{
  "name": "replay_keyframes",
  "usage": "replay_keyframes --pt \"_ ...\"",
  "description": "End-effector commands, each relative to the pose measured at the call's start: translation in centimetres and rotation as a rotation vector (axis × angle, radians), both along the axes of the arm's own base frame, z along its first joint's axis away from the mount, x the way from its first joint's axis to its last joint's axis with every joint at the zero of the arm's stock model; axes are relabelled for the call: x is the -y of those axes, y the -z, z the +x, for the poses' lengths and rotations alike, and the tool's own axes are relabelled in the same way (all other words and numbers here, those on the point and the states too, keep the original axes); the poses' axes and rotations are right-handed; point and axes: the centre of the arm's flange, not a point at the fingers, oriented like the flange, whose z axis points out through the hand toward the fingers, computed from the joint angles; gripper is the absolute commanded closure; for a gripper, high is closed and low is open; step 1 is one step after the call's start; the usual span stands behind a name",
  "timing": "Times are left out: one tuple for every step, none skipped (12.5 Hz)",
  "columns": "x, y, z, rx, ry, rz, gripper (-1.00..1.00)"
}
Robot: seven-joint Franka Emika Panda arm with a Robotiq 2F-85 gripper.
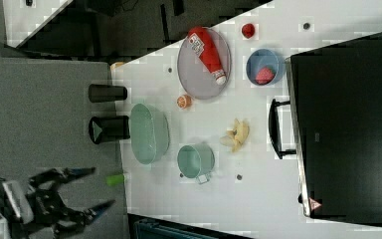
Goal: Pick banana from table and place on oven.
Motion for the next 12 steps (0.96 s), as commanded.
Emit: replay_keyframes --pt "1.0 9.0 4.3 -0.150 0.037 0.006 -1.00" --pt "1.0 10.7 5.2 -0.151 0.036 0.006 -1.00" --pt "1.0 12.7 6.0 -0.154 0.035 0.006 -1.00" --pt "1.0 14.9 6.8 -0.157 0.034 0.006 -1.00" --pt "1.0 17.1 7.5 -0.159 0.033 0.006 -1.00" --pt "1.0 19.3 8.2 -0.158 0.032 0.006 -1.00" --pt "1.0 21.5 8.8 -0.152 0.031 0.006 -1.00" --pt "1.0 23.7 9.3 -0.147 0.031 0.007 -1.00" --pt "1.0 26.0 9.6 -0.147 0.030 0.007 -1.00" --pt "1.0 28.3 9.8 -0.150 0.029 0.007 -1.00" --pt "1.0 30.6 9.9 -0.158 0.029 0.007 -1.00" --pt "1.0 32.9 10.0 -0.174 0.030 0.008 -1.00"
